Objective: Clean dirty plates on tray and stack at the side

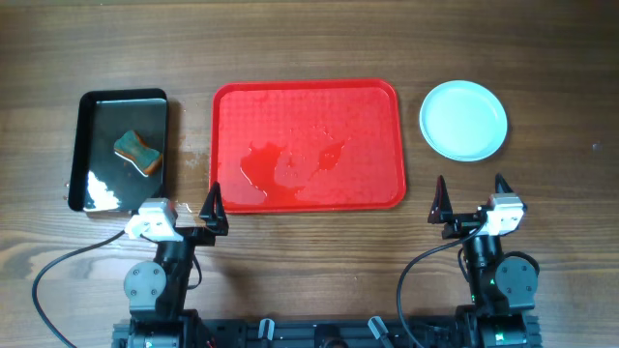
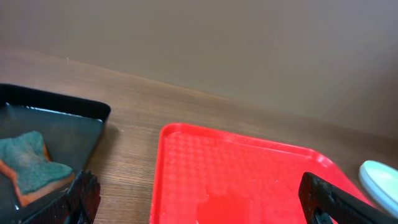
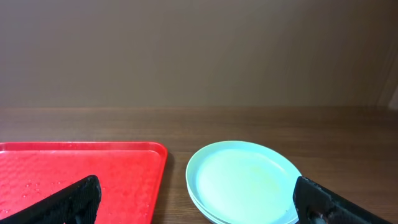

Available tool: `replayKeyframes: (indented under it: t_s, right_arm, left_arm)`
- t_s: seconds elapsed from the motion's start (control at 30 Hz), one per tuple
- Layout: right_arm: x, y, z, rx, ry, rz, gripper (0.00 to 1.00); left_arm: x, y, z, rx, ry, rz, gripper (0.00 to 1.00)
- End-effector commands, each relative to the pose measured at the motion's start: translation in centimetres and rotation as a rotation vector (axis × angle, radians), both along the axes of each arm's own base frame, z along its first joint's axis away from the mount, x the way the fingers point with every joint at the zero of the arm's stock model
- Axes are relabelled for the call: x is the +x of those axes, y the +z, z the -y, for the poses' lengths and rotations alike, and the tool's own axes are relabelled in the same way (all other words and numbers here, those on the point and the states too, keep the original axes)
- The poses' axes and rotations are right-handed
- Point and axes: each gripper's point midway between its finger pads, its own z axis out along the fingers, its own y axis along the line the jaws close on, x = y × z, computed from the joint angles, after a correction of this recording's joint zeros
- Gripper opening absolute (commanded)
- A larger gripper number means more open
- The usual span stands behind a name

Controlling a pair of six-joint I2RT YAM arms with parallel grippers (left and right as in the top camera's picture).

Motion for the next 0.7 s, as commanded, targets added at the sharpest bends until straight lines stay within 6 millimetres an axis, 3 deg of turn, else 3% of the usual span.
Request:
replayKeyframes:
  t_s: [0.0,0.23,0.5,0.67]
  right_arm:
    - [-0.03,0.10,-0.19,-0.017,0.013,0.007,1.00]
    - [-0.03,0.10,-0.19,-0.017,0.013,0.007,1.00]
    - [-0.03,0.10,-0.19,-0.017,0.013,0.006,1.00]
    - [-0.03,0.10,-0.19,-0.017,0.013,0.007,1.00]
  left_arm:
    - [0.01,-0.34,-0.52,0.062,0.028,-0.002,1.00]
    - [0.01,-0.34,-0.49,0.066,0.026,-0.001,1.00]
    - [-0.05,-0.23,0.34,0.230,-0.034,0.021,1.00]
    - [0.00,-0.33,-0.35,0.298,0.001,0.018,1.00]
